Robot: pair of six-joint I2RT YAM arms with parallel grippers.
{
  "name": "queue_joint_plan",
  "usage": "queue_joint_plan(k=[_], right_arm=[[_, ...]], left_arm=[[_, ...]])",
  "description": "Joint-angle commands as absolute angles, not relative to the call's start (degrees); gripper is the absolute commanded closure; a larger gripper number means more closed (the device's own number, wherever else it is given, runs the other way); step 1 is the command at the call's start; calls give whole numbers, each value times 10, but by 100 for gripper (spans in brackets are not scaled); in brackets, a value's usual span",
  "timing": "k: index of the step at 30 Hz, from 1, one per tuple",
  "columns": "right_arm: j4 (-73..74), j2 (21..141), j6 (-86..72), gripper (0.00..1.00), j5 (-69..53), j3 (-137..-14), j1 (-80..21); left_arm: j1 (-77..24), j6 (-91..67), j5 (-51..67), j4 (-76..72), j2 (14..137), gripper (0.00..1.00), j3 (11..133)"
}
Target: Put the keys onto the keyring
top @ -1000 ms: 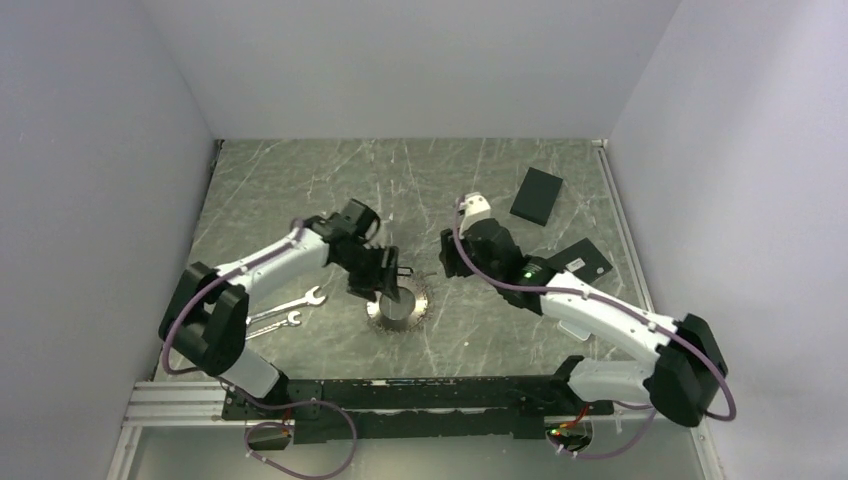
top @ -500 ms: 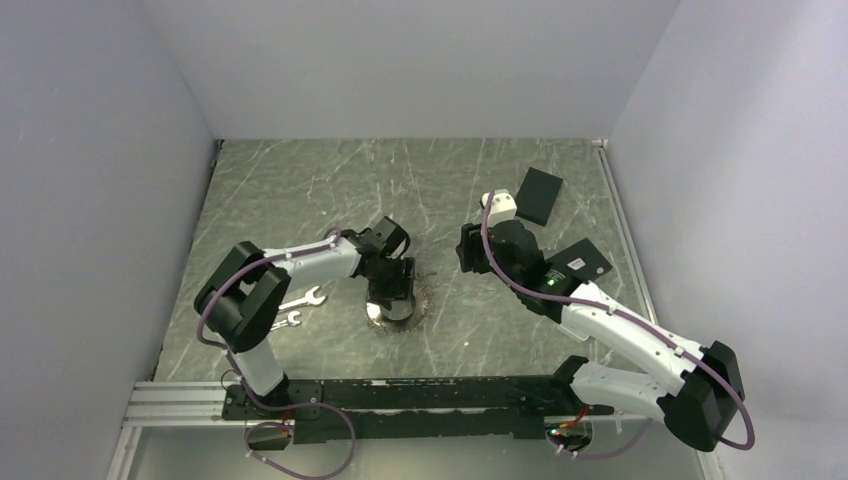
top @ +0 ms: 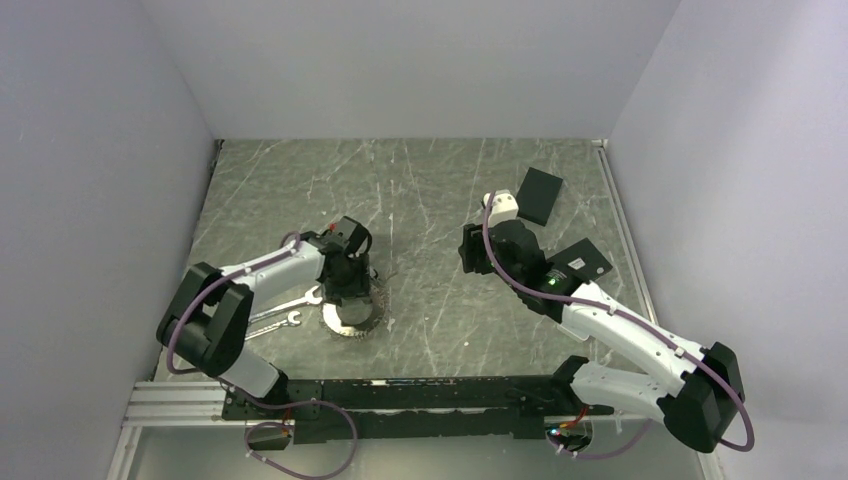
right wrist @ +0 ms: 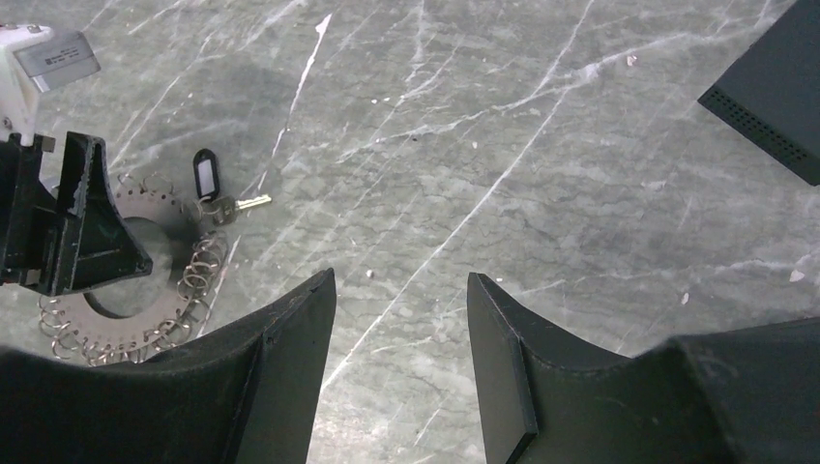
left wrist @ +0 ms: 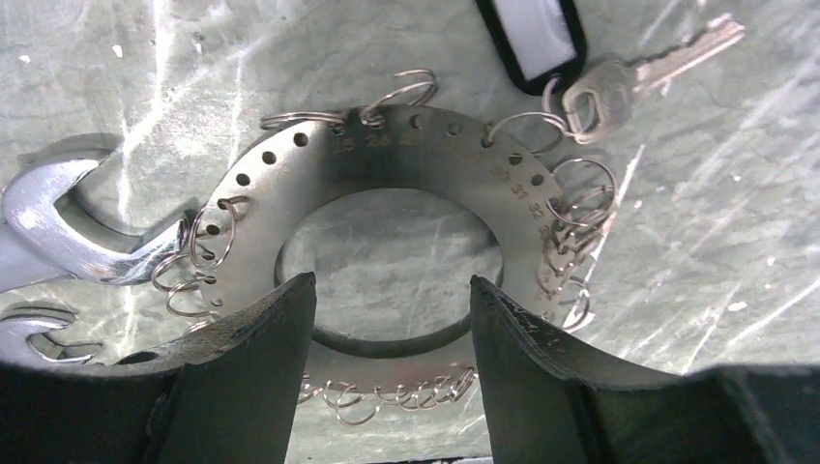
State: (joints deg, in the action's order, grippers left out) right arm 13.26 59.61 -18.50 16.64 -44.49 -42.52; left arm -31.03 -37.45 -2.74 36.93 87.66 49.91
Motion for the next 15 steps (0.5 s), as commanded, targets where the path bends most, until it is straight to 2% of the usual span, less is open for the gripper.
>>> queue_joint_plan(k=[1, 6, 8, 9, 10, 12, 15], right_arm=[[118, 591, -188, 44, 188, -453, -421], [116, 583, -194, 41, 220, -474, -419], [111, 566, -196, 37, 238, -490, -419], [106, 555, -195, 32, 242, -497, -419], [101, 544, -194, 25, 242, -506, -419], [88, 524, -190, 4, 238, -516, -419], [71, 504, -192, 0, 232, -530, -419]], left_arm=[[-312, -335, -2, 369, 837, 35, 539], [-313, -281, 4, 438, 776, 30, 634], [-312, -260, -20, 466, 732, 22, 676], [-312, -250, -37, 475, 711, 15, 688], [-313, -236, -52, 477, 692, 4, 696], [-312, -209, -85, 482, 657, 1, 711], [-312, -171, -135, 457, 601, 0, 701]])
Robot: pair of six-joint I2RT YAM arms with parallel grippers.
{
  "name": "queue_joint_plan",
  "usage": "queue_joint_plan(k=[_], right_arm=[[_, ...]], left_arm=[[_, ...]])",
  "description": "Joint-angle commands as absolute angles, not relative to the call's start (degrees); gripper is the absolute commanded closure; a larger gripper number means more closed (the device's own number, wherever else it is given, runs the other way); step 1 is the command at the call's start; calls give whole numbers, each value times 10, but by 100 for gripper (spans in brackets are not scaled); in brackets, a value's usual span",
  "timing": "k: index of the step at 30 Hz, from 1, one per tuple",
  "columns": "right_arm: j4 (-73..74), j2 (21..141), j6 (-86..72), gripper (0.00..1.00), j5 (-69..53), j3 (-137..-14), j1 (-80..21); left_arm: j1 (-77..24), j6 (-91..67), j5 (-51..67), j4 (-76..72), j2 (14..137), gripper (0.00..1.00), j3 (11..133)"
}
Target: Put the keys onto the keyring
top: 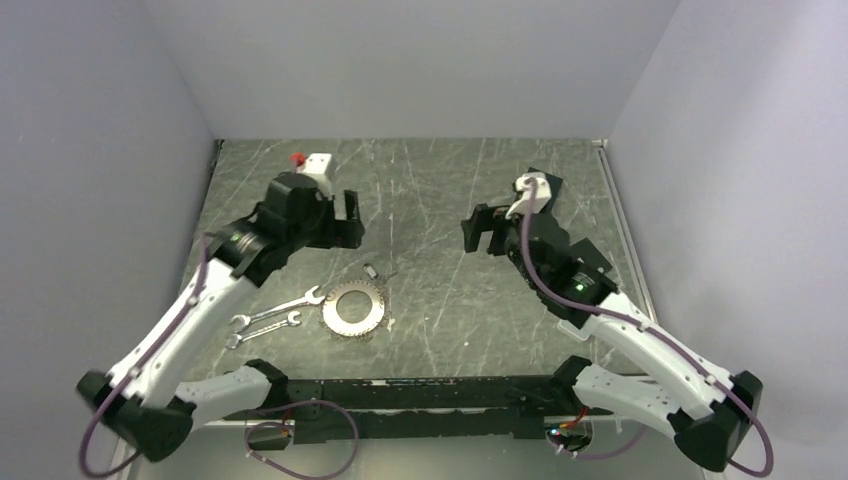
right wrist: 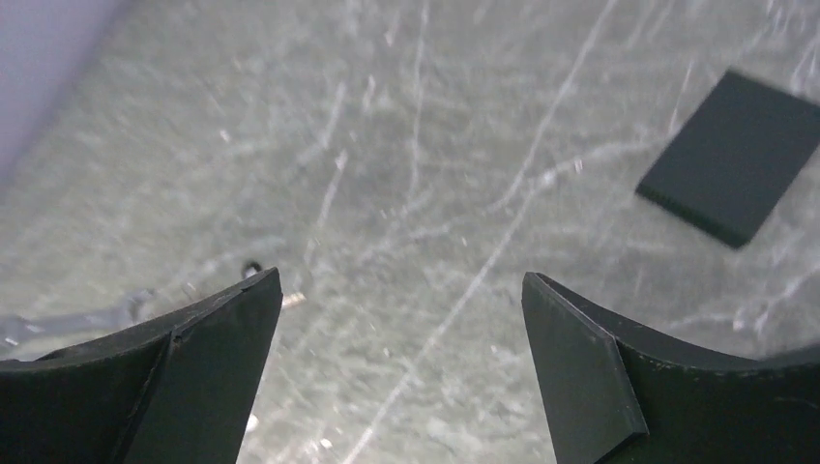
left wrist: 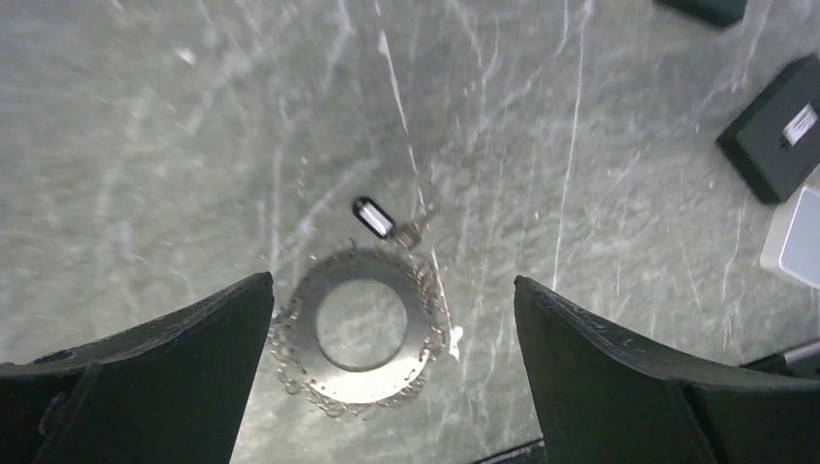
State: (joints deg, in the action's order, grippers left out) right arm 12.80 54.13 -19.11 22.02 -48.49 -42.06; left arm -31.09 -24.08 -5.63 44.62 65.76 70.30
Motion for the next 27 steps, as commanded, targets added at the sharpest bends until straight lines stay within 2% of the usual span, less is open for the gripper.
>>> queue_joint_plan(k=[1, 9, 23, 27], right_arm=[[67, 499, -189, 0, 228, -533, -419], [46, 489, -194, 0, 219, -522, -419], [11, 528, -187, 0, 177, -535, -419], [25, 535, -196, 0, 196, -547, -419]], left_arm=[[-312, -159, -154, 439, 580, 0, 684], [-312, -106, -241, 299, 444, 0, 521], [-312, -112, -269, 366, 465, 0, 541], [-311, -110, -268, 368, 466, 1, 542]])
